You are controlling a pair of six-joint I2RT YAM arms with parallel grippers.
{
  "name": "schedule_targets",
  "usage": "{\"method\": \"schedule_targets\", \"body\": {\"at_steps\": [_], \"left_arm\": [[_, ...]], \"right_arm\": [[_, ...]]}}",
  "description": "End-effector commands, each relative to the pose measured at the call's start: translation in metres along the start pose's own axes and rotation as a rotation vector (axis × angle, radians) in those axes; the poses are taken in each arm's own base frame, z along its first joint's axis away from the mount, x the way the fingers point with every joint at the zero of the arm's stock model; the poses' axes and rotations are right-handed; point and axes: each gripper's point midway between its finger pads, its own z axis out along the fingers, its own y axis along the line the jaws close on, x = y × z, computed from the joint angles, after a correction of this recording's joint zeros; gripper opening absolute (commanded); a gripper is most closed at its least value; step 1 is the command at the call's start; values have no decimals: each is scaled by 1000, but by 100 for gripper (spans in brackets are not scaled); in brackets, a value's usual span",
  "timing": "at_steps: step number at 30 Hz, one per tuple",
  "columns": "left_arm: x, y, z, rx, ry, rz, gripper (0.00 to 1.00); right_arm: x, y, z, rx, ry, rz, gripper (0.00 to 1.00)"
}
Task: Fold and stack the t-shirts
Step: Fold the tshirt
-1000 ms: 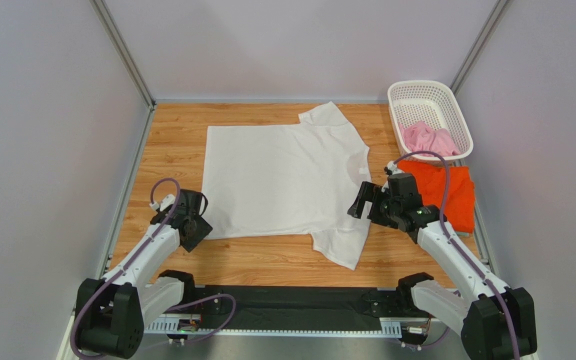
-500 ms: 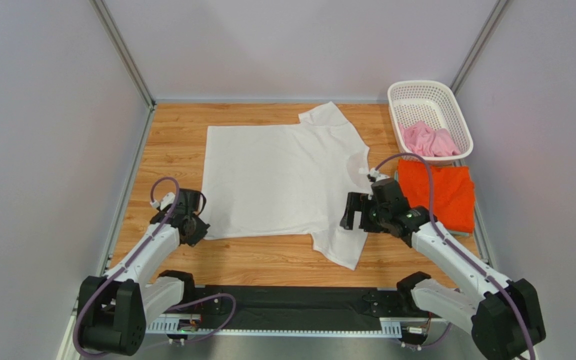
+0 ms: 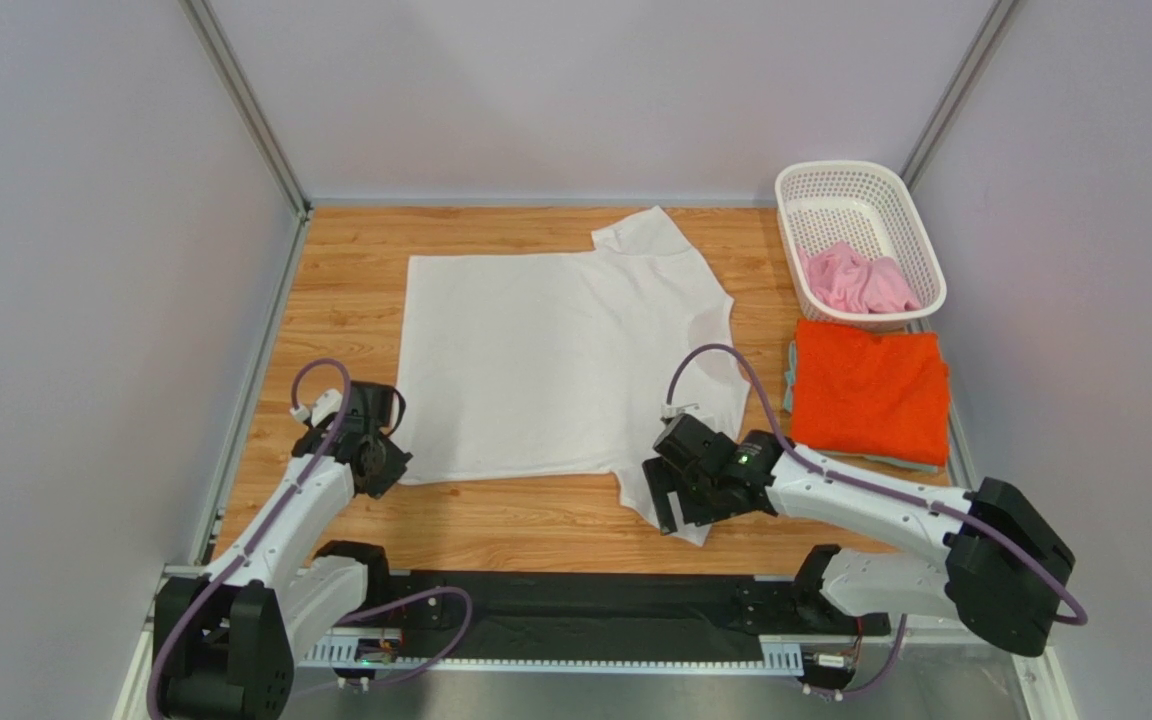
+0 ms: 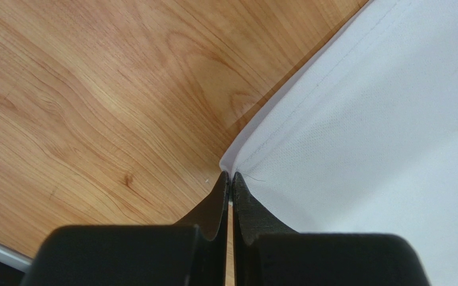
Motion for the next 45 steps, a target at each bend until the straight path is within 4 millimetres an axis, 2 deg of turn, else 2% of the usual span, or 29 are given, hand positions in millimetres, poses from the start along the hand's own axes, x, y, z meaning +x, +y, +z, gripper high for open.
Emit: {"method": "schedule_targets", "body": {"at_steps": [1,5,9,14,15,16,18,19,21,23,27,30,35,41,45], "left_arm": [[-5,1,-2,-5,-13,15,0],[-5,2,-1,-8,-10,18,0],[-4,1,-1,-6,-7,20,0],[-4,2,-1,-7,-7,20,0],[-3,3,-2,-9,-4,20,0],[-3,3,-3,-9,-4,20,0],[-4,5,-5,-16,-6,18,0],[-4,6,-6,-21,-8,16,0],[-5,11,-11,-32,-15,8,0],[-5,13,-16,-26,-21,-1,0],[-4,21,-24,-21,-38,-24,0],[-3,24,-31,-2,-50,-38,0],[2,14,-37,83,-34,-53,0],[-7,4,-45,118,-48,-54,0],[-16,-8,-49,148,-68,-57,0]], "right_arm": [[12,14,6,-23,35,5,88],[22,27,12,-61,72,-9,80],[34,23,20,-42,116,6,75],[42,15,28,-2,145,13,60],[45,15,29,1,157,21,55],[46,15,29,2,163,27,40],[53,12,27,6,173,41,29],[54,11,26,8,173,46,20],[60,9,21,7,172,46,15],[67,6,14,22,182,54,2],[82,9,-5,-3,192,36,0],[86,13,-15,-36,180,46,0],[64,26,-30,-112,83,49,0],[14,32,-48,-125,-56,46,0],[-20,26,-57,-101,-130,69,0]]}}
